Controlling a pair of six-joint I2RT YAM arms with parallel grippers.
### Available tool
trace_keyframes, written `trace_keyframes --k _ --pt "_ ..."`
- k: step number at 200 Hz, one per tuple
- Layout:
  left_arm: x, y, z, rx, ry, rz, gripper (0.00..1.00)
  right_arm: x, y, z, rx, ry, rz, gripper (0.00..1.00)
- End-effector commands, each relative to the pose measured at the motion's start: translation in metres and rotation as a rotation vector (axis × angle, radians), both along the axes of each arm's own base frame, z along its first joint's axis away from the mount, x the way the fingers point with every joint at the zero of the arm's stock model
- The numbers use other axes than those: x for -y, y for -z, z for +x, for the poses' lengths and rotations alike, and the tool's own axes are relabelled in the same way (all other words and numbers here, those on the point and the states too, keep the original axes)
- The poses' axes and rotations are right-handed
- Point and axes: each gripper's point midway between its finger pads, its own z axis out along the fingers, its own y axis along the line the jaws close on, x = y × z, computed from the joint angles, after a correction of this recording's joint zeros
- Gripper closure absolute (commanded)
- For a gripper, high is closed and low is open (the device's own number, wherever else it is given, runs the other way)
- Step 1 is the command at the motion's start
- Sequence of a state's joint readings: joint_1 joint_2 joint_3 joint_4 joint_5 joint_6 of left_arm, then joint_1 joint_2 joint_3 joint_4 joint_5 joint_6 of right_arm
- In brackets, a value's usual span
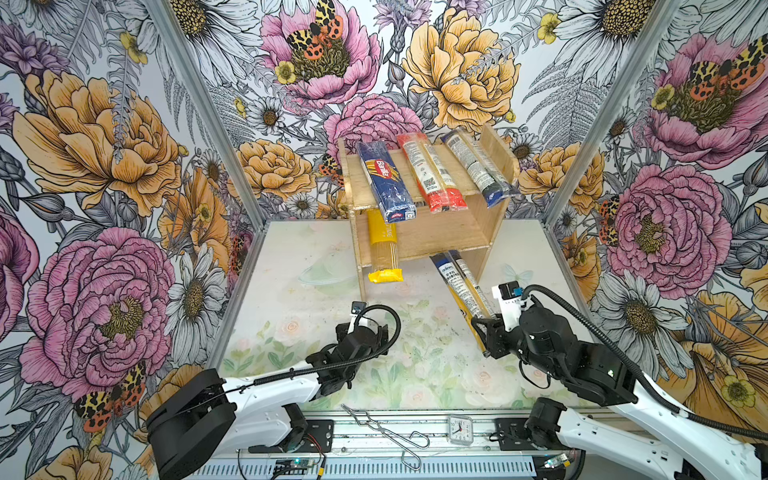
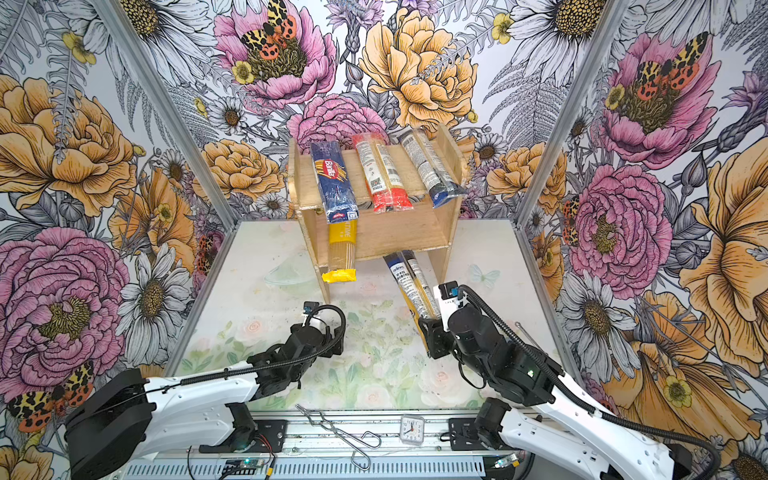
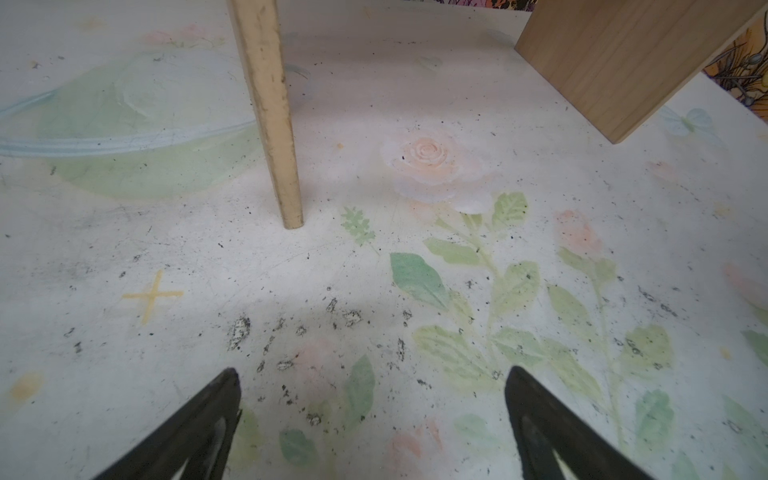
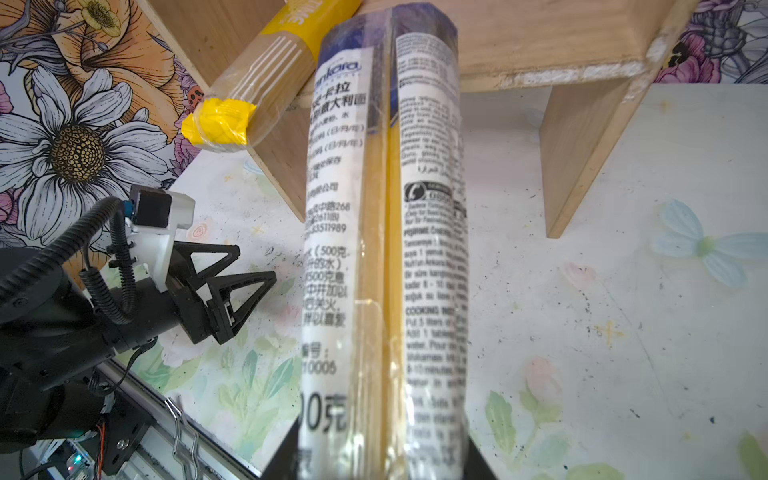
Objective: Place and organize the pasta boxes and bags onto the shelf
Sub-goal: 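Move the clear pack under the top shelf beside the yellow pack with the right gripper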
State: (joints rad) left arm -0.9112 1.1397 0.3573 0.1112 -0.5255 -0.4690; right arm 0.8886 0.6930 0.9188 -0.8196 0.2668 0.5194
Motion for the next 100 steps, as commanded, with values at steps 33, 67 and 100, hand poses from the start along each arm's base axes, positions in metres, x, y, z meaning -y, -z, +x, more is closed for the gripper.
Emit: trace_keyframes --k 33,67,100 --pt "0.008 -0.01 0.007 0.018 0.017 -0.019 0.01 0.004 -0.087 0.037 0.221 0.09 0.082 1.0" --pt "0.01 -0.011 0.007 0.017 0.023 -0.019 0.01 0.009 -0.087 0.06 0.196 0.143 0.058 1.0" --pt "0.01 -0.011 0.007 0.017 0.021 -0.024 0.01 0.014 -0.093 0.08 0.191 0.18 0.041 1.0"
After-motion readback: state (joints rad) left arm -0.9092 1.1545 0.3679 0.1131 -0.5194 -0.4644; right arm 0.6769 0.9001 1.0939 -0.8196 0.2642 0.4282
